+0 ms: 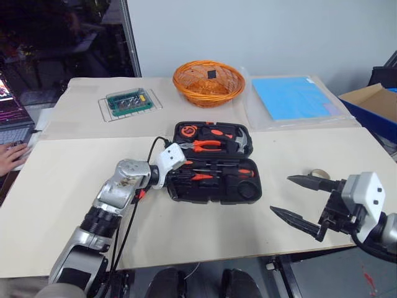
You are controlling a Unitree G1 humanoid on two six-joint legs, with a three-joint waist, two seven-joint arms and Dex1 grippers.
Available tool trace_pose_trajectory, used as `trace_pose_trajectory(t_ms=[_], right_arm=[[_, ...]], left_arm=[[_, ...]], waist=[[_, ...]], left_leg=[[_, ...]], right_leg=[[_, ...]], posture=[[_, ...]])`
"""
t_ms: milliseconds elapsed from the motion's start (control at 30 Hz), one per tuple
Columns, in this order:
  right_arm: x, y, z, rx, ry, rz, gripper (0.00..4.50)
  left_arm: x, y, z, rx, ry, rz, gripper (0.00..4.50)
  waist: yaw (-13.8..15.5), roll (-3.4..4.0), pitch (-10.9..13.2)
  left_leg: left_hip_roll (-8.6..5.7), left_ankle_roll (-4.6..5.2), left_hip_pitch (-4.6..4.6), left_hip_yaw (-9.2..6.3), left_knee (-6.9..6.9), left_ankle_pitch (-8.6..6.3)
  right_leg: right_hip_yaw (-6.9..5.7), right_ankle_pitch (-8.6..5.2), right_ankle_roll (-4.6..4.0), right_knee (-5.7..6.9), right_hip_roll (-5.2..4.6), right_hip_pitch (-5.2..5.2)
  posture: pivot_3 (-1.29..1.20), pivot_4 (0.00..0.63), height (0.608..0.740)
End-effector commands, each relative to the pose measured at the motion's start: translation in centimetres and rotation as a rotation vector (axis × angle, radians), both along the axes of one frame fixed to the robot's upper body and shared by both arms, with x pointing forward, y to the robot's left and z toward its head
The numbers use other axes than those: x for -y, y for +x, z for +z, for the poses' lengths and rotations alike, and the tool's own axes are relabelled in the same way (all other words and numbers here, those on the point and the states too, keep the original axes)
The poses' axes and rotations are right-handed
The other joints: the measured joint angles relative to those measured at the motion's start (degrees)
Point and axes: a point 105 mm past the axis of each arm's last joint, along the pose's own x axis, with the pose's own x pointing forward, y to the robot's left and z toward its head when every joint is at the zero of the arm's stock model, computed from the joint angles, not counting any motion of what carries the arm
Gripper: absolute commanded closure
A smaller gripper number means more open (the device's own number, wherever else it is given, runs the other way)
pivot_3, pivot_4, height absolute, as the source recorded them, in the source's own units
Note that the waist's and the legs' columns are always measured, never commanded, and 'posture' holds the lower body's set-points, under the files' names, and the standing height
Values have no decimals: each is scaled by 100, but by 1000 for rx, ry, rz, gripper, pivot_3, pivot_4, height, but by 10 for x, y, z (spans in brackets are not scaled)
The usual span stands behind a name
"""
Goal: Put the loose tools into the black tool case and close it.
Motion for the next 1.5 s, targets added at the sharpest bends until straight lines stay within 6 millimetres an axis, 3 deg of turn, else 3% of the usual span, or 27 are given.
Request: trace_pose_trajectory(t_ms=[33, 167, 300, 400, 533, 700, 767, 833, 967, 1067, 1200, 1333, 1367, 1433, 1500], right_arm=[[2, -3, 4, 18, -25, -17, 0], [11, -1, 4, 6, 6, -96, 0], [21, 3, 7, 23, 40, -205, 0], [36, 3, 2, 20, 40, -307, 0], [45, 6, 3, 26, 61, -381, 0], [74, 12, -10, -20, -43, -546, 0], [65, 16, -7, -11, -22, -519, 0], [33, 8, 11, 42, 89, -311, 0], [6, -5, 31, 121, 130, -69, 0], [-9, -9, 30, 71, 132, 87, 0], [-20, -9, 22, 43, 36, 242, 0], [-26, -4, 27, 44, -7, 352, 0], [-27, -2, 28, 47, -20, 367, 0], [-28, 2, 28, 51, -32, 377, 0], [-28, 4, 29, 53, -34, 378, 0]], left_arm=[[-5, -8, -40, -58, 91, 22, 4431], [4, -3, -27, -19, 9, 29, 4431], [7, -5, 23, 2, -252, -7, 4431], [8, -13, 40, -2, -323, -7, 4431], [8, -32, 52, -38, -383, -54, 3397], [7, -52, 59, -70, -403, -101, 1495], [-17, -29, 55, -17, -370, 106, 689], [-43, -14, 52, 34, -345, 336, 46], [-81, -18, 44, 106, -292, 647, 46], [-100, -35, 24, 77, -193, 793, 46], [-101, -49, 0, -15, -146, 871, 46], [-92, -50, -21, -104, -130, 896, 46], [-93, -48, -23, -111, -134, 907, 447], [-94, -46, -24, -113, -147, 911, 673], [-92, -45, -22, -111, -168, 901, 1357]], waist=[[10, 10, -9], [20, 37, -30], [-15, 39, -31], [-17, 40, -31], [-15, 41, -31], [-10, 41, -31], [-14, 41, -31], [-26, 39, -29], [-57, 41, -30], [-41, 25, -21], [41, 17, -16], [74, 18, -17], [76, 18, -17], [99, 19, -17], [125, 19, -17]], left_leg=[[1, 8, 17, -1, -2, -8], [2, 12, 48, -9, -1, -58], [3, 6, 43, -8, 1, -54], [5, -1, 5, -7, -1, -21], [2, -12, -23, -2, -5, 11], [0, -6, -23, 2, -3, 6], [-1, -6, -23, 8, -4, 6], [1, -10, -22, 7, -5, 9], [6, 31, -13, 2, -15, -15], [2, 3, -15, 3, -12, 0], [-1, -3, -15, -2, -9, -8], [-3, -39, -14, -2, -6, -26], [-2, -41, -8, -2, -7, -26], [-2, -42, -2, -2, -8, -26], [0, -47, 0, -2, -8, -24]], right_leg=[[0, 0, 0, -3, -4, 0], [2, -1, -1, -9, -19, 34], [3, 8, -3, -7, -21, 29], [4, 13, -6, 5, -17, 1], [11, 13, -6, 7, -8, -25], [12, 10, -1, 0, -3, -20], [19, 9, 0, 0, -3, -24], [19, 9, -2, 0, 1, -24], [34, 10, -4, 2, 10, -23], [33, 12, 1, -6, 7, -21], [25, 12, 3, -14, 0, -32], [26, 12, -2, -14, -3, -34], [27, 12, -4, -12, -4, -30], [27, 7, -16, -9, -5, -30], [27, 8, -18, -7, -5, -31]], posture=[[0, 150, 740], [0, 150, 740], [0, 150, 740], [0, 150, 740], [0, 150, 740], [0, 150, 740], [0, 150, 740], [0, 150, 740], [0, 150, 740], [0, 150, 740], [0, 150, 740], [0, 150, 740], [0, 150, 740], [0, 150, 740], [0, 150, 740]])
